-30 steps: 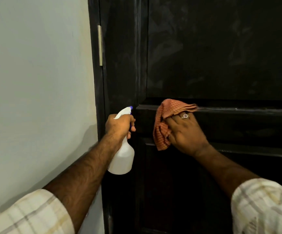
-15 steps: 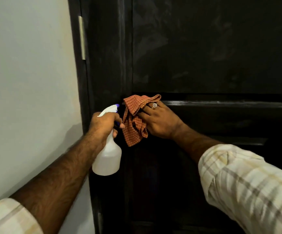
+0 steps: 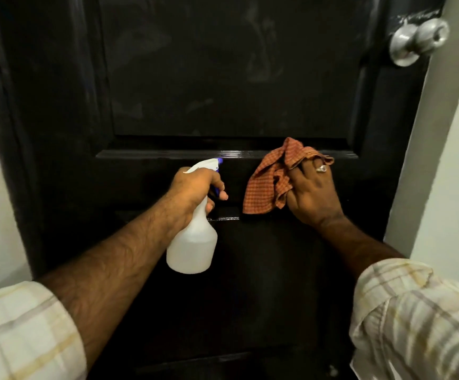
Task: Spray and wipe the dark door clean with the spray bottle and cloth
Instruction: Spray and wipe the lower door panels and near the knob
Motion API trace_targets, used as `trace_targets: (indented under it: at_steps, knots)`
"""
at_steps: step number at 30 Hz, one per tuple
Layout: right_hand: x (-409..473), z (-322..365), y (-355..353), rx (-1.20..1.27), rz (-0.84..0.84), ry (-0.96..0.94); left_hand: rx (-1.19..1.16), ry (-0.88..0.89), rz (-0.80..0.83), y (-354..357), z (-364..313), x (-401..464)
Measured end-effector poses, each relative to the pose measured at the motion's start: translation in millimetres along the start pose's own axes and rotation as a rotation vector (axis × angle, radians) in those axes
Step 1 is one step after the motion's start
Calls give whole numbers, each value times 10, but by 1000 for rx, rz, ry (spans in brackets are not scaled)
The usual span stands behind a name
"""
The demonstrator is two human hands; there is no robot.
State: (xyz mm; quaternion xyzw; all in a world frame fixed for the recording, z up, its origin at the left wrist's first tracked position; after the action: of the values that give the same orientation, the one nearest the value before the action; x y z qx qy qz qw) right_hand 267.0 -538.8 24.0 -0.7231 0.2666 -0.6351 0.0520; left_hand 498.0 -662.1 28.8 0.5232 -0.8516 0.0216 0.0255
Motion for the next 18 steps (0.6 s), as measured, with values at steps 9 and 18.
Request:
trace_targets:
  at_steps: [9,18]
  knots:
    - [-316,-1179,-256,-51,161,166,30,58,52,960,-164,41]
    - [-217,-858,-290,83,58,449,-2,32,135,1177,-265,-15]
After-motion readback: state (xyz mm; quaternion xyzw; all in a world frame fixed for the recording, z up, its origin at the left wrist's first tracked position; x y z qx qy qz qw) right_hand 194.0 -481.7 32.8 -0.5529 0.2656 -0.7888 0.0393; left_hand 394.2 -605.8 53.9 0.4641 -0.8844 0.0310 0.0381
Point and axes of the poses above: each hand's wrist, its own x-axis towards the middle knuckle, its own y-axis out of the palm, z = x × y, the point moved 5 cm from there along x, towards the middle knuckle, and after that the axes turned 1 degree about -x, right-handed, at the moved point
